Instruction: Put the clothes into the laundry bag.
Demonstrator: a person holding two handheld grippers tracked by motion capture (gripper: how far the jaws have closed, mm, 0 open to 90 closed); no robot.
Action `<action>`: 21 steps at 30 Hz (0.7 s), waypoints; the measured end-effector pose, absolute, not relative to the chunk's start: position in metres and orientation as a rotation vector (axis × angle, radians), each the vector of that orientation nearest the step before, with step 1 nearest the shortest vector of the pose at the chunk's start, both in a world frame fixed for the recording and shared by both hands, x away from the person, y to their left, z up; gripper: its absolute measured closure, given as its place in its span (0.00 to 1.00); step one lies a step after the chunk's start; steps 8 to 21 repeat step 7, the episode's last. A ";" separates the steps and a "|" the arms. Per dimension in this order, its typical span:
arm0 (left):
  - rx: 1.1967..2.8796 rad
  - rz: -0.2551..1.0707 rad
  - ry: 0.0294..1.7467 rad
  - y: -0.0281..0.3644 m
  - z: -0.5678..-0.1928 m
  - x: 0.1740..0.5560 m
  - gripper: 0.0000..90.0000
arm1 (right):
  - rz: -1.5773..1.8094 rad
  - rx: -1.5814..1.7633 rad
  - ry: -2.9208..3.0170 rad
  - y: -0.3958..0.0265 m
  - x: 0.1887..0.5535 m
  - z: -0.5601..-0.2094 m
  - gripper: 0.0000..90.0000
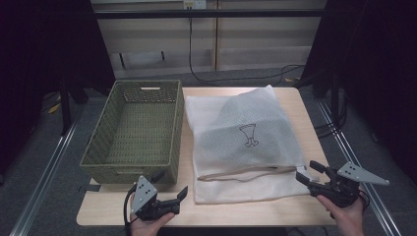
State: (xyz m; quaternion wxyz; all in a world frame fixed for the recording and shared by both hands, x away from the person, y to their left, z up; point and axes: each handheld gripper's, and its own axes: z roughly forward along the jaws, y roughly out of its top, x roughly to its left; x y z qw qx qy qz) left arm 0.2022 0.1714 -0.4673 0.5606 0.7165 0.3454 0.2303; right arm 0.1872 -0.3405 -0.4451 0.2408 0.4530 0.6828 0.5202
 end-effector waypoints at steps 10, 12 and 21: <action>1.681 0.552 0.855 0.179 -0.475 0.201 0.12 | 1.393 1.266 1.890 -0.342 0.193 -0.451 0.33; 1.681 0.552 0.855 0.179 -0.475 0.201 0.12 | 1.393 1.266 1.890 -0.342 0.193 -0.451 0.33; 1.681 0.552 0.855 0.179 -0.475 0.201 0.12 | 1.393 1.266 1.890 -0.342 0.193 -0.451 0.33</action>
